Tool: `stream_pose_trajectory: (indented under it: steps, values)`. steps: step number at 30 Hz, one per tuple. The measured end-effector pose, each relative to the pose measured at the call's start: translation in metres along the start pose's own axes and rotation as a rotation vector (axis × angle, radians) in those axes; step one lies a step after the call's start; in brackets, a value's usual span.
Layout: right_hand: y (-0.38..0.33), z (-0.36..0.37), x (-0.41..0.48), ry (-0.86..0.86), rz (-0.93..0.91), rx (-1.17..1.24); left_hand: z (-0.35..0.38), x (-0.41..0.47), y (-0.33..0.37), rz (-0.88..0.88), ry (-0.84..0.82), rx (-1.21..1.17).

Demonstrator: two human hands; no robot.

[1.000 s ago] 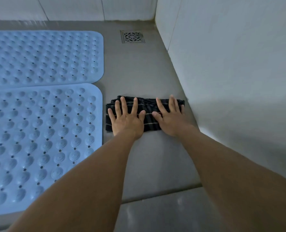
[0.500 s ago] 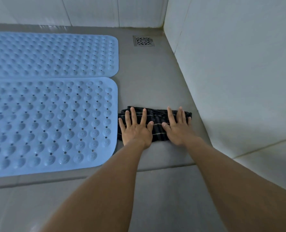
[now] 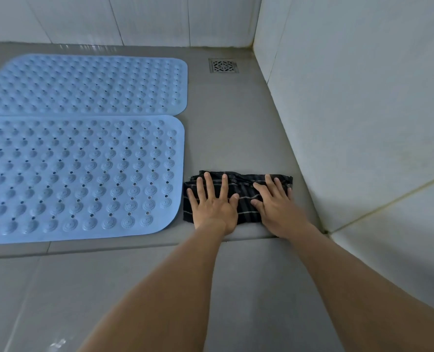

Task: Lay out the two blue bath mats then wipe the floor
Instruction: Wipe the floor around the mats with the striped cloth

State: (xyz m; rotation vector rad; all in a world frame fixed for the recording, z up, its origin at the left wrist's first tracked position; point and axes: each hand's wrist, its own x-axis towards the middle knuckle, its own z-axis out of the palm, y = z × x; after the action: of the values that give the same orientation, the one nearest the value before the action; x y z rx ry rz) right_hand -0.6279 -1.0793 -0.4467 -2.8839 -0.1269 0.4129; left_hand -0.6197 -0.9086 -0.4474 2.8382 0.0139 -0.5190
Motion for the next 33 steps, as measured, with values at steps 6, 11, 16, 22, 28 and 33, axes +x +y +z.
stream_pose_trajectory:
  steps: [6,11,16,22,28,33]
  values:
    - [0.007,-0.009,-0.018,-0.076,-0.031,0.03,0.005,-0.014,0.001,0.037,-0.008,-0.037]
    - [0.009,-0.03,-0.026,-0.213,-0.047,-0.006,0.0,-0.024,-0.014,0.144,-0.025,-0.134]
    - [0.012,-0.03,-0.036,-0.223,-0.069,-0.123,-0.009,-0.027,-0.034,0.263,-0.091,0.016]
    - [0.009,-0.022,-0.03,-0.171,-0.125,-0.353,-0.02,-0.019,-0.039,0.351,-0.156,0.319]
    - [-0.008,-0.015,-0.034,-0.135,-0.046,-0.367,-0.039,-0.014,-0.033,0.343,-0.25,0.415]
    - [-0.017,-0.042,-0.049,-0.196,-0.018,-0.132,-0.058,-0.05,-0.034,0.396,-0.298,0.455]
